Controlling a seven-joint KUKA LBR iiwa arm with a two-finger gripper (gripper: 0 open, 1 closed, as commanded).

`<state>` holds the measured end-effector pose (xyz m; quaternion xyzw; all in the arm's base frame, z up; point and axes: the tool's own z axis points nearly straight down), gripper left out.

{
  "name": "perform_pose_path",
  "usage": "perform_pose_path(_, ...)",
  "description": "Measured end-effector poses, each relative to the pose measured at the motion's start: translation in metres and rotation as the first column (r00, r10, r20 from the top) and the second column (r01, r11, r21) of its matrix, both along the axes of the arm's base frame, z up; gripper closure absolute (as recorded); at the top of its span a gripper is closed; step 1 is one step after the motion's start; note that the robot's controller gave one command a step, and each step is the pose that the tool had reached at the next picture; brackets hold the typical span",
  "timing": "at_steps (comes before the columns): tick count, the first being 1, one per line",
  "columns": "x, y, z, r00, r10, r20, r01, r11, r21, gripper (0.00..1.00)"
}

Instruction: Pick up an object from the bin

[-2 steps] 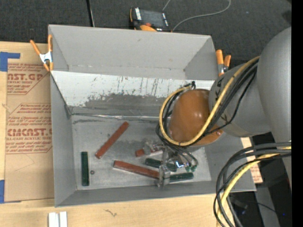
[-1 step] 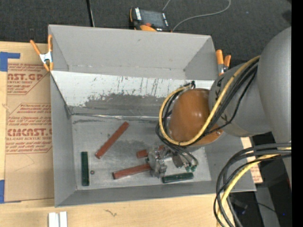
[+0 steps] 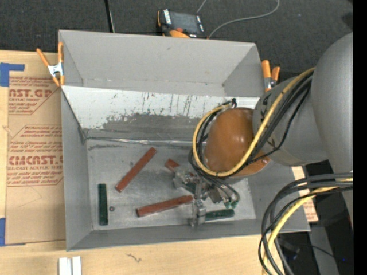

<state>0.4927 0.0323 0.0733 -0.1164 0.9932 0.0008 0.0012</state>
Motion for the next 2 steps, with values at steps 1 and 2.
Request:
perform_pose_path(1, 0.0, 0.0, 0.0, 1.0, 0.0, -0.003, 0.0, 1.0, 0.0, 1.0)
perform_pose_path(2, 0.02, 0.04, 0.135, 1.0, 0.005, 0.007, -0.005, 1.0, 0.0, 1.0)
